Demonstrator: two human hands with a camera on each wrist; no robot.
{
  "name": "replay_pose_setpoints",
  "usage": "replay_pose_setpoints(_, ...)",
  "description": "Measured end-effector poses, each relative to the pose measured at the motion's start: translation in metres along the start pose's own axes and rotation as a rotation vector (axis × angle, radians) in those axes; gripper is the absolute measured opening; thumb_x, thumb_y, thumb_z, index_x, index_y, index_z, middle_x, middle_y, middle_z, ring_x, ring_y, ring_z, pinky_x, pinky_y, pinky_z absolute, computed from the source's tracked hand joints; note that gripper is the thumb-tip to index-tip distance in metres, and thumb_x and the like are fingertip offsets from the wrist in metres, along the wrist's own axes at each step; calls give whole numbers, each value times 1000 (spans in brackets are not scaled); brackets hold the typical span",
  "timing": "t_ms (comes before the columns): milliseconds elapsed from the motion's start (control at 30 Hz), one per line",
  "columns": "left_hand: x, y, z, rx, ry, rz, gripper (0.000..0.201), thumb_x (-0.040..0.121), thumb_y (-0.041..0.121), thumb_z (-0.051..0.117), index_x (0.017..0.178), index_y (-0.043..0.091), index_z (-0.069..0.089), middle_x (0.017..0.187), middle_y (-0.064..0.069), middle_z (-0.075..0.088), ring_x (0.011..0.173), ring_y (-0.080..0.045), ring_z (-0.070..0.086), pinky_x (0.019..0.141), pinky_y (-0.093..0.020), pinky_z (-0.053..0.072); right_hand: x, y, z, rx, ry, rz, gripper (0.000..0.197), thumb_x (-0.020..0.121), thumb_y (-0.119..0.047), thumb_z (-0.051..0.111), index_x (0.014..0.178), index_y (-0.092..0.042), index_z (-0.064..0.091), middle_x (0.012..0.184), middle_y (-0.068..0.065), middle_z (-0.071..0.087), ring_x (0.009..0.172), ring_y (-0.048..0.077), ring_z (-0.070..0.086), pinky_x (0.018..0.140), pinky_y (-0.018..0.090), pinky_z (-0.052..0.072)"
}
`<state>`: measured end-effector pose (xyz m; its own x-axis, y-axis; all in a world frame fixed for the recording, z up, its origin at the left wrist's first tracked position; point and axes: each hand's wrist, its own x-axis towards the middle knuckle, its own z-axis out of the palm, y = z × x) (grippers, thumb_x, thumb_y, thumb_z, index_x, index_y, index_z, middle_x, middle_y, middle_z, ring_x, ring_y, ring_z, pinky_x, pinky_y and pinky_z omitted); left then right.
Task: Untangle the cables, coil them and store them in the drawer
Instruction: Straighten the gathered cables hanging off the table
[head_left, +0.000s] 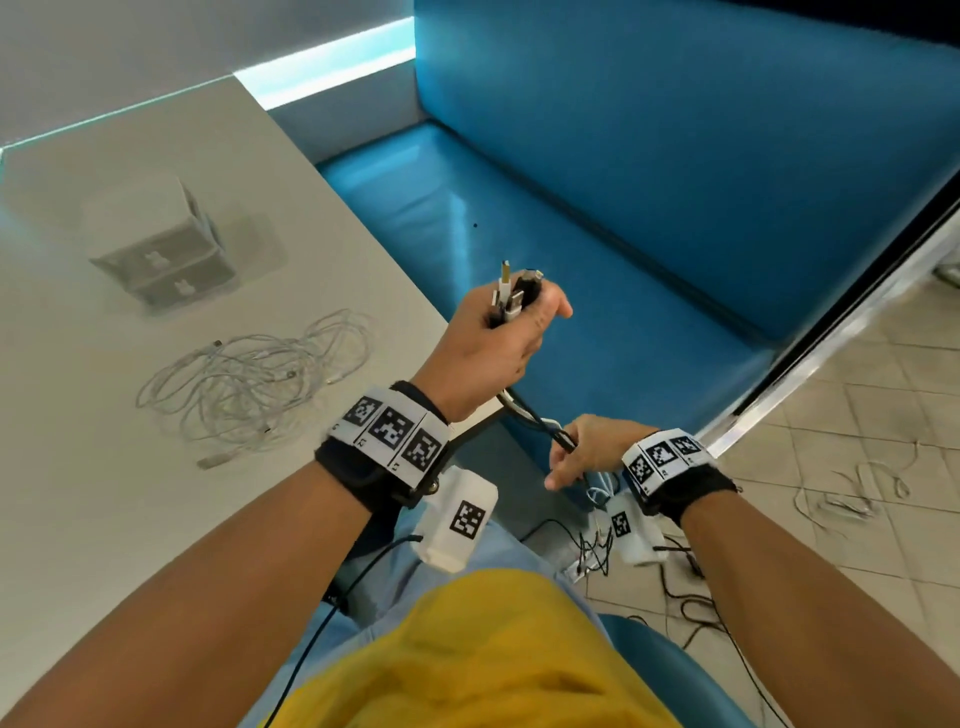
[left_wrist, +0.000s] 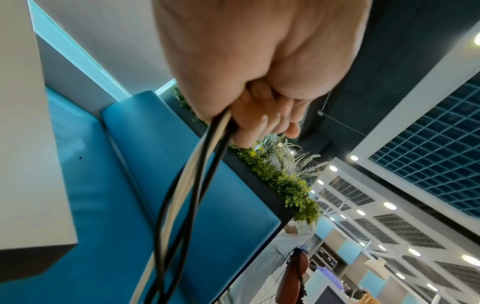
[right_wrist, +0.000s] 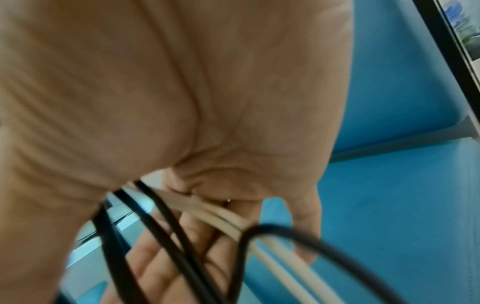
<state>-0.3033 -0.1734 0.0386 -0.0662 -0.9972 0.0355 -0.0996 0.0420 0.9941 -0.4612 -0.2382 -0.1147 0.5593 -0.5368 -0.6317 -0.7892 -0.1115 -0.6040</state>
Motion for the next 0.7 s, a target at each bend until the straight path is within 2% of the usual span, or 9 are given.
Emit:
replay_pose_setpoints(100, 0, -7, -2, 9, 38, -18, 26, 101, 20, 45, 80, 16, 60, 52, 7, 24, 44, -9, 19, 46, -33, 11, 8, 6, -2, 54, 8, -56, 26, 59, -29, 87, 79, -27, 69, 87, -1, 74, 88, 18, 67, 96, 43, 50)
replay_pose_setpoints(167, 2, -9, -6, -13, 81, -38, 25, 101, 20, 46, 80, 16, 60, 52, 7, 23, 44, -9, 18, 46, -32, 11, 14, 11, -2, 62, 9, -82, 21, 63, -22, 82, 78, -29, 69, 88, 0, 74, 87, 17, 66, 97, 47, 49)
replay_pose_setpoints(267, 4, -11, -8, -30, 113, -48, 25, 100, 21, 47, 80, 16, 60, 53, 5, 22, 44, -9, 19, 46, -30, 12, 18, 12, -2, -24, 64, -62, 19, 80, -12, 71, 76, -31, 70, 83, -7, 70, 79, 10, 61, 88, 36, 51)
replay_pose_setpoints(367, 5, -11, -7, -47, 114, -54, 25, 100, 21, 48, 80, 16, 60, 53, 4, 22, 44, -9, 19, 46, -29, 12, 22, 16, 5, -141, 81, -47, 19, 89, -16, 60, 87, -29, 73, 86, -7, 66, 78, 10, 58, 81, 28, 49)
replay_pose_setpoints(433, 6, -8, -8, -42, 106, -45, 25, 100, 21, 47, 80, 15, 60, 53, 4, 22, 44, -10, 18, 46, -30, 12, 22, 23, 10, -147, 72, -34, 19, 92, -21, 57, 100, -25, 73, 86, -9, 64, 84, 14, 61, 84, 29, 50)
replay_pose_setpoints(500, 7, -5, -11, -31, 106, -31, 25, 101, 21, 47, 80, 14, 59, 53, 4, 22, 43, -9, 19, 46, -30, 12, 23, 28, 13, -81, 120, -32, 19, 91, -23, 60, 105, -23, 72, 92, -5, 67, 90, 17, 64, 90, 34, 51)
replay_pose_setpoints(567, 7, -2, -16, -31, 122, -27, 25, 101, 21, 47, 79, 15, 59, 53, 3, 22, 43, -9, 19, 45, -29, 12, 24, 30, 16, 22, 235, -17, 15, 85, -24, 69, 99, -19, 70, 90, -1, 67, 87, 16, 62, 86, 32, 49)
replay_pose_setpoints(633, 8, 0, -22, -43, 148, -28, 25, 100, 22, 48, 79, 16, 60, 53, 4, 22, 44, -9, 18, 45, -27, 12, 26, 34, 18, 112, 332, -9, 13, 77, -24, 78, 80, -20, 66, 76, 0, 62, 73, 14, 56, 75, 29, 45)
replay_pose_setpoints(700, 8, 3, -28, -70, 169, -27, 26, 100, 23, 49, 78, 16, 60, 53, 4, 22, 44, -9, 18, 44, -24, 12, 28, 36, 19, 148, 360, -21, 18, 73, -25, 81, 70, -21, 64, 70, 1, 63, 67, 14, 55, 71, 30, 45)
